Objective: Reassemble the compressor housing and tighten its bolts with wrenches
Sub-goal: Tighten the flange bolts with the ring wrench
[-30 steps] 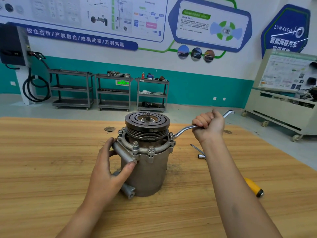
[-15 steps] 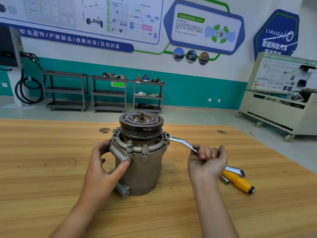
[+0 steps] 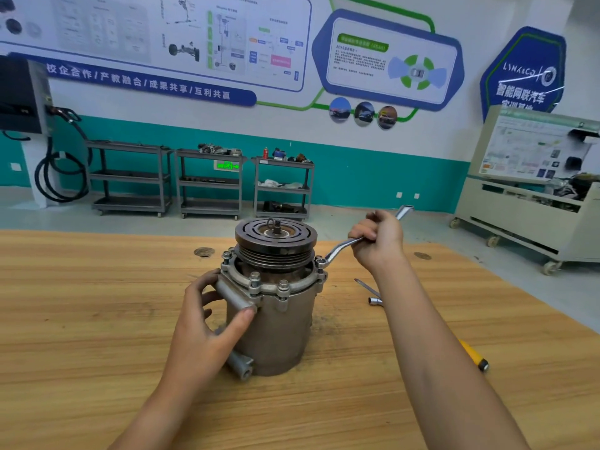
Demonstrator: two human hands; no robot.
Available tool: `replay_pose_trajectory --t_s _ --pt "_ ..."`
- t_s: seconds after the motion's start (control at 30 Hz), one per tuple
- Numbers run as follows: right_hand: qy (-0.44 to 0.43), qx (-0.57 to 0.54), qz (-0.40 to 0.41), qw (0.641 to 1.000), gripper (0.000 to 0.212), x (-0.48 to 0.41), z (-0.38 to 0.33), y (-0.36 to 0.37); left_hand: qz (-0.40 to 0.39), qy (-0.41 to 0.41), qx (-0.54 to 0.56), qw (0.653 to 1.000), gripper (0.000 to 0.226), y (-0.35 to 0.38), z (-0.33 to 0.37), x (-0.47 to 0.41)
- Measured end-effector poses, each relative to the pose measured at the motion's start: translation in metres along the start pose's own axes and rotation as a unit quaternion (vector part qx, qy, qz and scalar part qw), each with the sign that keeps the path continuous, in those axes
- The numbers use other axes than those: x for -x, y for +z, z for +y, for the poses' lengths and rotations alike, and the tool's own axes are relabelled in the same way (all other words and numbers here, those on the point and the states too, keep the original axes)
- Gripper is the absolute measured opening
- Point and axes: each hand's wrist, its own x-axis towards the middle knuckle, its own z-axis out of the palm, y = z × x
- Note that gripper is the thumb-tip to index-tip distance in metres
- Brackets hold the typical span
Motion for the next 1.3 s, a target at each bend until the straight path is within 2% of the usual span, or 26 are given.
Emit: replay_pose_trajectory --t_s 0.1,0.2,0.43,0.63,0.73,0.8,0.87,0.93,1.0,1.03,1.07,1.13,1.2,1.23,1.3 --pt "0.035 -0.021 -0.011 0.999 0.033 -0.009 0.004 -0.003 -0.001 0.001 -0.002 1.000 0.060 0.000 -0.003 -0.001" --pt "0.031 -0.105 0.009 0.994 0.035 -0.005 0.008 -0.015 0.002 0.005 -0.002 1.000 0.059 0.000 -0.005 -0.001" --pt "-0.156 -0.189 0.114 0.963 0.027 0.053 0.028 -0.041 0.009 0.011 0.014 1.000 0.053 0.003 -0.006 -0.001" --pt "-0.257 -0.138 0.092 0.952 0.020 0.084 0.039 -0.038 0.004 0.010 0.015 1.000 0.053 0.002 -0.006 0.000" --pt "-0.357 -0.051 0.041 0.932 0.017 0.093 0.045 -0.037 0.004 0.012 0.011 1.000 0.055 0.003 -0.007 -0.001" --pt "-0.454 0.043 -0.013 0.890 0.010 0.100 0.057 -0.040 0.003 0.015 0.009 1.000 0.058 0.003 -0.006 -0.001" --pt "-0.544 0.131 -0.078 0.825 0.015 0.106 0.076 -0.044 0.005 0.017 0.011 1.000 0.058 0.003 -0.006 -0.001" --pt "-0.611 0.256 -0.133 0.737 0.018 0.109 0.097 -0.050 0.005 0.017 0.009 1.000 0.057 0.002 -0.006 -0.001" --pt "-0.651 0.381 -0.184 0.631 0.017 0.109 0.116 -0.056 0.002 0.018 0.009 1.000 0.056 0.002 -0.006 0.000" --pt "-0.658 0.419 -0.200 0.593 0.021 0.108 0.123 -0.058 0.000 0.017 0.009 1.000 0.056 0.002 -0.006 0.001" --pt "-0.653 0.438 -0.212 0.581 0.024 0.108 0.125 -0.057 -0.002 0.017 0.008 1.000 0.056 0.001 -0.006 0.001" --pt "-0.648 0.422 -0.222 0.594 0.027 0.108 0.121 -0.046 -0.004 0.019 0.002 1.000 0.054 0.001 -0.008 0.000" --pt "-0.645 0.364 -0.206 0.640 0.031 0.110 0.107 -0.030 -0.004 0.021 -0.005 1.000 0.057 0.001 -0.009 -0.001" --pt "-0.628 0.319 -0.198 0.681 0.032 0.112 0.097 -0.020 -0.004 0.021 -0.007 1.000 0.057 0.001 -0.009 -0.001" --pt "-0.543 0.196 -0.189 0.794 0.032 0.118 0.069 0.002 -0.005 0.022 -0.007 1.000 0.058 0.001 -0.008 -0.002"
